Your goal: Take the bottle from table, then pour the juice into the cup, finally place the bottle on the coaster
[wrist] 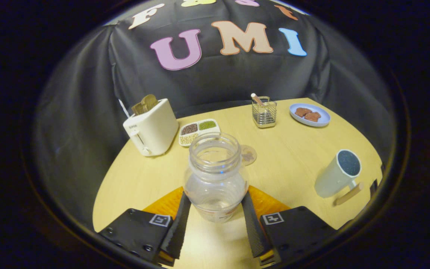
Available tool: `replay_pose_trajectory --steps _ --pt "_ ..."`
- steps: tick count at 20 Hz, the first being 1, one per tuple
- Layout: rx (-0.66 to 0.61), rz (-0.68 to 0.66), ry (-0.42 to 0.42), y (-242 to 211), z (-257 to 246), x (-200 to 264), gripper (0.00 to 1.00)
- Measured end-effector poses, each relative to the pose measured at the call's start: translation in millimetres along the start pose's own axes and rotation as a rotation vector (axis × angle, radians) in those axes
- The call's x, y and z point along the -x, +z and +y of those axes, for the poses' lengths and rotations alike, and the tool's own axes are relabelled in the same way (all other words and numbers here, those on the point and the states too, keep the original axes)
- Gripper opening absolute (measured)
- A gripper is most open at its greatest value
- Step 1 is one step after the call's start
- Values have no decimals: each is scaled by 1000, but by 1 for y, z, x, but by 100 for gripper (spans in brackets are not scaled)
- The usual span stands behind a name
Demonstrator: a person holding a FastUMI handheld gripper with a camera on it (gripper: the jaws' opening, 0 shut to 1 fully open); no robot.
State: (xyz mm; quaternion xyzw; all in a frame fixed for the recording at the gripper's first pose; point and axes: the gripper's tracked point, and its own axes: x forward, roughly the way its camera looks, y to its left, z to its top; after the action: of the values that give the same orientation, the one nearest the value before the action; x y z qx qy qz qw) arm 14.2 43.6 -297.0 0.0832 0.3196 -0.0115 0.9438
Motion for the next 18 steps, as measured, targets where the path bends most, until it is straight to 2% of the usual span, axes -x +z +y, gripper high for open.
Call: replay_pose_trajectory --steps 4,11,18 --pt "-152 -57 41 25 2 -2 74" --pt "-521 -210 162 83 -5 2 73" --pt "-767 -344 211 130 -35 4 73"
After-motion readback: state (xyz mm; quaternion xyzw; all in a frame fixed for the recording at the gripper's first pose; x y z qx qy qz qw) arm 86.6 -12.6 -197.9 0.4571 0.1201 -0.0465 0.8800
